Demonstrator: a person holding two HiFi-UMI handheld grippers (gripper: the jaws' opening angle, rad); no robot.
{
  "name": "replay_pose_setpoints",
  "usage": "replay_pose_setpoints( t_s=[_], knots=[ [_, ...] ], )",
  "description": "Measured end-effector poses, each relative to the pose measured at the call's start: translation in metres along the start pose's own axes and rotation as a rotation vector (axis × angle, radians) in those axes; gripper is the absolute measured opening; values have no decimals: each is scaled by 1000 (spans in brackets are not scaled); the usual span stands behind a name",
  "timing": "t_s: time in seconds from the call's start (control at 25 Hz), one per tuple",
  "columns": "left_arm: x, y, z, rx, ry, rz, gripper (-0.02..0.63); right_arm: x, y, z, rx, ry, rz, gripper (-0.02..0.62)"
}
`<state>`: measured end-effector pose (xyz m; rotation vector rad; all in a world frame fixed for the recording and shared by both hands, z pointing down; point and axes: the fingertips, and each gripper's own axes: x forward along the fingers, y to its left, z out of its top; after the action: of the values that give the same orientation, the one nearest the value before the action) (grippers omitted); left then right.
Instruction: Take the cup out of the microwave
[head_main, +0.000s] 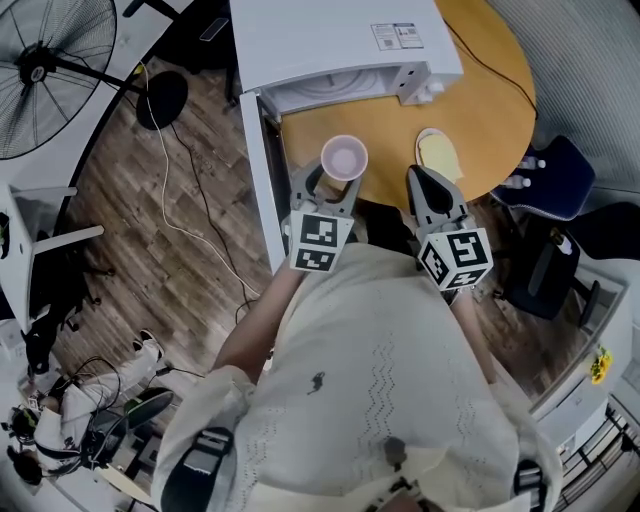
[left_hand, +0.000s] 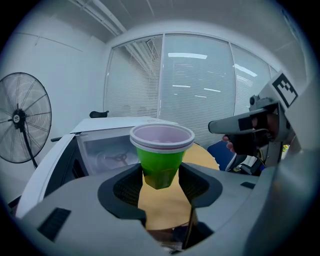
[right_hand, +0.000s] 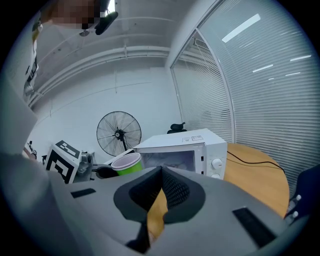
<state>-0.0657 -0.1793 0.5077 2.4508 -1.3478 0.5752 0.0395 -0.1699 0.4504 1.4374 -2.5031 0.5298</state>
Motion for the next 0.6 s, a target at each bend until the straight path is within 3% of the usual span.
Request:
replay_pose_setpoints(
  t_s=[0.6],
  knots=[
    [-33, 20, -5, -37, -4, 78, 249, -4, 9, 4, -13, -11, 16, 9]
  ],
)
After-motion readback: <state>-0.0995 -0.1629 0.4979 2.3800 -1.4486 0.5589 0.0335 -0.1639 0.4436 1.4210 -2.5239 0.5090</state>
